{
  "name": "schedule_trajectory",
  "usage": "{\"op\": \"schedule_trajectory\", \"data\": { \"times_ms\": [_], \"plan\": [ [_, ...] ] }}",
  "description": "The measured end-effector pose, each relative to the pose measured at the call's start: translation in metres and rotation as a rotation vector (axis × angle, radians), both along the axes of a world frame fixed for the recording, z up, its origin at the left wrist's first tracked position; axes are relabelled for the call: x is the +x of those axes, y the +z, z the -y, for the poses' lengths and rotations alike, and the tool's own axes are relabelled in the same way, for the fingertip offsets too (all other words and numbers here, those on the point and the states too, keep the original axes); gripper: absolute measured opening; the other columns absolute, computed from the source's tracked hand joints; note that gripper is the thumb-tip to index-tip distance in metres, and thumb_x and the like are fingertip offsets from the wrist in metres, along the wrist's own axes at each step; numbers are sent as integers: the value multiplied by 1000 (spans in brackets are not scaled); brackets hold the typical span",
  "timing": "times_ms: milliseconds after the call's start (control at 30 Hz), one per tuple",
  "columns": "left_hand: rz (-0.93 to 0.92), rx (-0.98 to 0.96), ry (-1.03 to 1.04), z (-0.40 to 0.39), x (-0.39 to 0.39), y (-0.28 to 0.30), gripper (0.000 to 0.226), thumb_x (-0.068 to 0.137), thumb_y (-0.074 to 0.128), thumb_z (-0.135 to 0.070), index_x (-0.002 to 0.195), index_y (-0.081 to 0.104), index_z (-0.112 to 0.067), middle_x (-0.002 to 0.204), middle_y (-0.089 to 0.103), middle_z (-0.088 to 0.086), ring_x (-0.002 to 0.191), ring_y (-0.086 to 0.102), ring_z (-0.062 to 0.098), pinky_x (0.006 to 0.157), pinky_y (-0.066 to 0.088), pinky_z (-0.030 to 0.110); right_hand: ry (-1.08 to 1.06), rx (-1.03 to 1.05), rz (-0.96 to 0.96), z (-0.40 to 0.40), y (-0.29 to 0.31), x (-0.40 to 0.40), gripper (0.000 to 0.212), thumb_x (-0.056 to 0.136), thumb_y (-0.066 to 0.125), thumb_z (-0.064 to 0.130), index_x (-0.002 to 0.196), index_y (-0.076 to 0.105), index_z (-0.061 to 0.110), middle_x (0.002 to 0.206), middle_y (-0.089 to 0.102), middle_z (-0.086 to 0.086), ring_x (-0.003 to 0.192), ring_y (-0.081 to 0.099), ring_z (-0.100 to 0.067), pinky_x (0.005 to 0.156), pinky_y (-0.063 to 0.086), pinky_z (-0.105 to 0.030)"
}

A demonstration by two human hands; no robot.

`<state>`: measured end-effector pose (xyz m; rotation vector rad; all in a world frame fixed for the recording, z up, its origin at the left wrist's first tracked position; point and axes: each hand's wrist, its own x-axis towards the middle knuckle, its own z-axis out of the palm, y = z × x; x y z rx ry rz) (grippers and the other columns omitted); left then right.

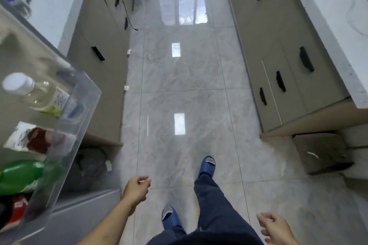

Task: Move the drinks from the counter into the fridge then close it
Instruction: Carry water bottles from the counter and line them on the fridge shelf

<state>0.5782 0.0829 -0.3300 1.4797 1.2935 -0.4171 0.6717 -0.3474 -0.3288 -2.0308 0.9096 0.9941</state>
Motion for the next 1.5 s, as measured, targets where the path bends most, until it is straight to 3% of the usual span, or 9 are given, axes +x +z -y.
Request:
{"op": "schedule_trajectory", "data": {
  "times_ms": [567, 700, 833, 900, 933, 1000, 1067, 1300, 1500],
  "plan": [
    [-114, 103, 262, 0, 118, 18, 9, 90, 65, 0, 96, 65, 6, 69, 60, 19, 51, 46, 18, 41, 38, 17, 376, 203, 185, -137, 20, 363, 20, 91, 67, 28, 104, 63, 13, 90, 65, -6, 72, 61, -22, 60, 50, -30],
    [-143, 99, 264, -5, 124, 5, 10, 87, 67, 3, 96, 66, 6, 75, 66, 23, 60, 55, 23, 50, 44, 24, 437, 220, 167, -174, 20, 403, 16, 92, 67, 26, 98, 63, 11, 82, 62, -6, 66, 56, -20, 59, 47, -31],
    [-210, -86, 266, -53, 143, -16, 32, 96, 56, -22, 126, 56, -9, 121, 65, 12, 111, 62, 20, 89, 46, 18, 457, 187, 110, -198, 11, 441, 17, 91, 68, 25, 95, 63, 10, 77, 58, -6, 61, 50, -20, 54, 42, -27],
    [-197, -175, 215, -81, 158, -29, 37, 97, 49, -34, 131, 48, -18, 128, 60, 3, 118, 58, 12, 99, 44, 15, 452, 155, 85, -207, 10, 460, 16, 89, 68, 22, 95, 64, 7, 73, 55, -6, 59, 46, -20, 52, 37, -25],
    [-212, -186, 212, -91, 174, -29, 35, 96, 51, -30, 127, 54, -13, 124, 63, 6, 113, 61, 18, 98, 48, 23, 444, 134, 80, -211, 11, 470, 15, 89, 69, 20, 95, 64, 6, 72, 54, -7, 58, 46, -21, 52, 35, -24],
    [-289, -69, 328, -105, 212, -30, 26, 92, 61, -19, 110, 66, -1, 96, 70, 13, 81, 64, 30, 72, 54, 34, 427, 80, 67, -220, 15, 491, 18, 88, 71, 18, 94, 64, 3, 71, 54, -9, 58, 45, -21, 52, 33, -25],
    [-253, 0, 403, -122, 253, -26, 20, 89, 61, -17, 102, 67, -4, 79, 67, 11, 61, 55, 26, 55, 44, 26, 428, 33, 63, -232, 19, 513, 21, 88, 72, 19, 93, 64, 1, 71, 56, -13, 58, 46, -22, 54, 34, -26],
    [14, 41, 431, -214, 382, 14, 9, 93, 58, -16, 97, 64, -21, 85, 67, 7, 68, 56, 19, 59, 46, 26, 543, 19, 38, -296, 30, 592, 21, 87, 74, 22, 94, 63, 5, 74, 60, -13, 58, 48, -23, 53, 38, -26],
    [16, 44, 593, -238, 421, 9, 7, 95, 57, -18, 98, 64, -18, 90, 67, 7, 67, 56, 18, 59, 45, 24, 725, 3, 76, -365, 23, 654, 21, 83, 78, 15, 80, 63, 0, 62, 61, -12, 51, 51, -22, 57, 44, -29]
  ]
}}
